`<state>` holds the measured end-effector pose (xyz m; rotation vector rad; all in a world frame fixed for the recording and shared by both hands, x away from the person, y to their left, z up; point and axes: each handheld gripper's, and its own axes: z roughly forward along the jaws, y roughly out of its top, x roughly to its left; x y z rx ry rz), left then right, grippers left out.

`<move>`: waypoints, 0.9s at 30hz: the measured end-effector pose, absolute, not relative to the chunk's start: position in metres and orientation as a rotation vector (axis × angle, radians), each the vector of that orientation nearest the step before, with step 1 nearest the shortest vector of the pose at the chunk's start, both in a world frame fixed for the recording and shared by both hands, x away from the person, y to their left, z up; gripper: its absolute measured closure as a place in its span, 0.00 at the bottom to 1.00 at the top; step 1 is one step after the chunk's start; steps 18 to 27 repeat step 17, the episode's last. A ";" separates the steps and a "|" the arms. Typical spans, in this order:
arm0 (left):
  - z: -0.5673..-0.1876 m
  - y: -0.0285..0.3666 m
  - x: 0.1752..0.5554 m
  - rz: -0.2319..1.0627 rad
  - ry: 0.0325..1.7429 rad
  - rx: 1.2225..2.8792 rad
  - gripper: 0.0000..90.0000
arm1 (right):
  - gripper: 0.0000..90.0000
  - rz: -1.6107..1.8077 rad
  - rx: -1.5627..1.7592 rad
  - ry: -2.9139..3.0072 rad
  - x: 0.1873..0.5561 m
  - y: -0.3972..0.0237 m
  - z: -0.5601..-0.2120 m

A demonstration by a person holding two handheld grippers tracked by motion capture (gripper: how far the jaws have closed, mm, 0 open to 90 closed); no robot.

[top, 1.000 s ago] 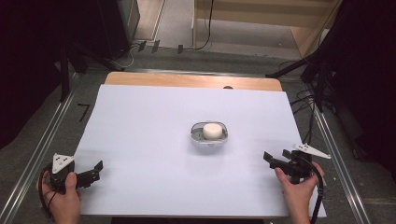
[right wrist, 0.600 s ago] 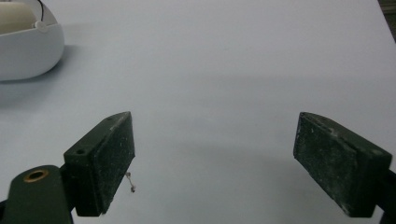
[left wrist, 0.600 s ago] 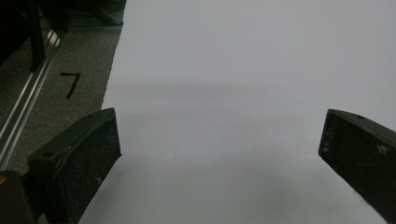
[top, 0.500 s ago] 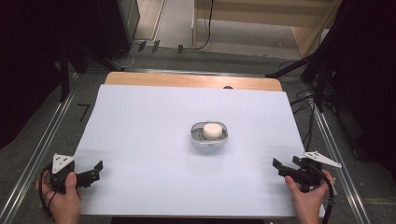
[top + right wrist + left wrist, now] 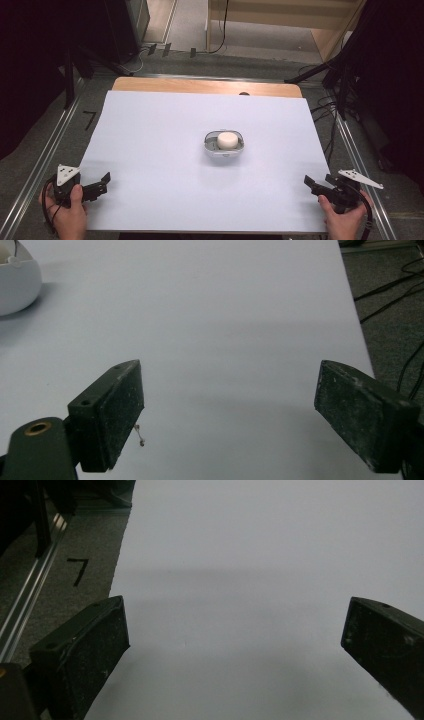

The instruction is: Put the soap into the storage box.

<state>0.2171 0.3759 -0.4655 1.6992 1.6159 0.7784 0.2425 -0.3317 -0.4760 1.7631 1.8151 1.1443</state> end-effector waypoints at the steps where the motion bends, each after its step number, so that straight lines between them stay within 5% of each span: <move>1: -0.466 0.376 0.217 0.783 1.616 1.698 0.00 | 0.15 1.142 1.765 1.810 0.240 -0.336 -0.477; 27: -0.466 0.376 0.217 0.789 1.619 1.694 0.00 | 0.15 1.156 1.777 1.785 0.232 -0.345 -0.481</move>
